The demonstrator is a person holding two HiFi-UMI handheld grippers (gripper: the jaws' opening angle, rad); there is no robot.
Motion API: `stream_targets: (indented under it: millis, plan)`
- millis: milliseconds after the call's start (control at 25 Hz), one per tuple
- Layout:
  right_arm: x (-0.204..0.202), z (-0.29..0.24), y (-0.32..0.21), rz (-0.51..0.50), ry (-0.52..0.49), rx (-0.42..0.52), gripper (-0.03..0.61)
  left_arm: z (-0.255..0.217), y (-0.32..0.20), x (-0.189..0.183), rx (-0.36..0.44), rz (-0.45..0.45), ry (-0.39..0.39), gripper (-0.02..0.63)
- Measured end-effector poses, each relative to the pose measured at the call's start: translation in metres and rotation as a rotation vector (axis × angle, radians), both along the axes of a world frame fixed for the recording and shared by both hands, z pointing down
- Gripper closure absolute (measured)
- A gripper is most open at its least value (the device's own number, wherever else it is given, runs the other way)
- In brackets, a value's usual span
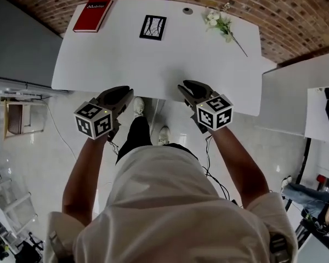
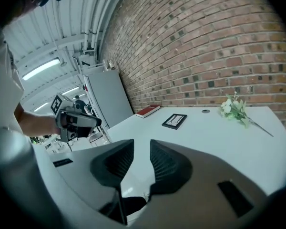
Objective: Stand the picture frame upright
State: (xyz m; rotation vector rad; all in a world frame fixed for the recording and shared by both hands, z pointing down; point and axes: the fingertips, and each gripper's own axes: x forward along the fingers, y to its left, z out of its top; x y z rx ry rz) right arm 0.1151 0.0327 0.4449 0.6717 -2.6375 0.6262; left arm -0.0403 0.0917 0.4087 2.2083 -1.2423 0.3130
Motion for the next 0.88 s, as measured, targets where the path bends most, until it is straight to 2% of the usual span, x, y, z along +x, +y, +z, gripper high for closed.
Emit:
stream_targets:
  millis: [360, 880]
  plan:
    - [-0.017, 0.008, -0.08, 0.074, 0.015, -0.06, 0.468, 0.016, -0.092, -0.023, -0.021, 0.084, 0.038, 0.545]
    - [-0.085, 0.051, -0.206, 0.152, 0.041, -0.197, 0.468, 0.057, -0.233, -0.082, -0.115, 0.165, 0.072, 0.541]
